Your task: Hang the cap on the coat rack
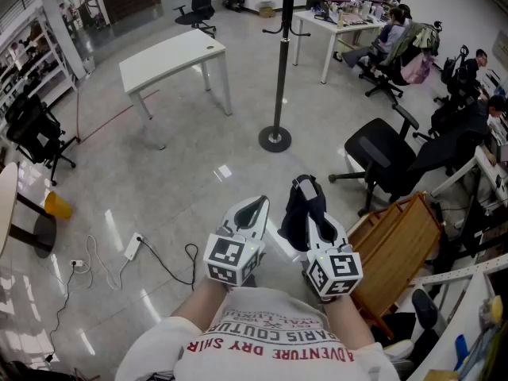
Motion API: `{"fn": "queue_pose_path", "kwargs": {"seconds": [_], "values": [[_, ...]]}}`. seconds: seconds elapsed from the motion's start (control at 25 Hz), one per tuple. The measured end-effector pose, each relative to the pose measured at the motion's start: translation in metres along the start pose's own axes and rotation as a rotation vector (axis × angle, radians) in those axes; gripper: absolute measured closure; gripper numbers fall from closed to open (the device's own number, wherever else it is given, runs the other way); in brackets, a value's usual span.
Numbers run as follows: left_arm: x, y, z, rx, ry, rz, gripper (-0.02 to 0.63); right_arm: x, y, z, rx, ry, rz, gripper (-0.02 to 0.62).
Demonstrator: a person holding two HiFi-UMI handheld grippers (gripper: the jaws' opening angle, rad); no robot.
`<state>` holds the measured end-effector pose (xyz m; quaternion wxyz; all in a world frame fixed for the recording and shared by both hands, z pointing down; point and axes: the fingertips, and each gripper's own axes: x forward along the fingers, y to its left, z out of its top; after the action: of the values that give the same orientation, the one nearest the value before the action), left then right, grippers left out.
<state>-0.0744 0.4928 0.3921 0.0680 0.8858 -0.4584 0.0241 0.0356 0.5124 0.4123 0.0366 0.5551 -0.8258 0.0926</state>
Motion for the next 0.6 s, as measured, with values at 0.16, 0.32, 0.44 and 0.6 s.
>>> {"fn": "queue_pose_path", "kwargs": {"seconds": [0.16,0.32,0.44,0.6], "values": [[0.0013,-0.0009,-0.0004,-0.001,0.0,-0.002,0.601,0.0,-0.0001,0.0001,-0.003,0.0,0.002,0.575],[0.0038,-0.0031,-0.0011,-0.001,0.005,-0.004,0.601,-0.001,-0.002,-0.0004,0.001,0.004,0.0,0.575],[0.0054,-0.0037,-0.0034,-0.001,0.009,-0.006,0.601,-0.0008,-0.0045,-0.0021,0.004,0.004,-0.006,0.575],[0.0043,0.0012,-0.0071,0.001,0.016,0.001,0.601,0.0014,-0.0056,-0.0017,0.025,-0.008,-0.016,0.575]]}}
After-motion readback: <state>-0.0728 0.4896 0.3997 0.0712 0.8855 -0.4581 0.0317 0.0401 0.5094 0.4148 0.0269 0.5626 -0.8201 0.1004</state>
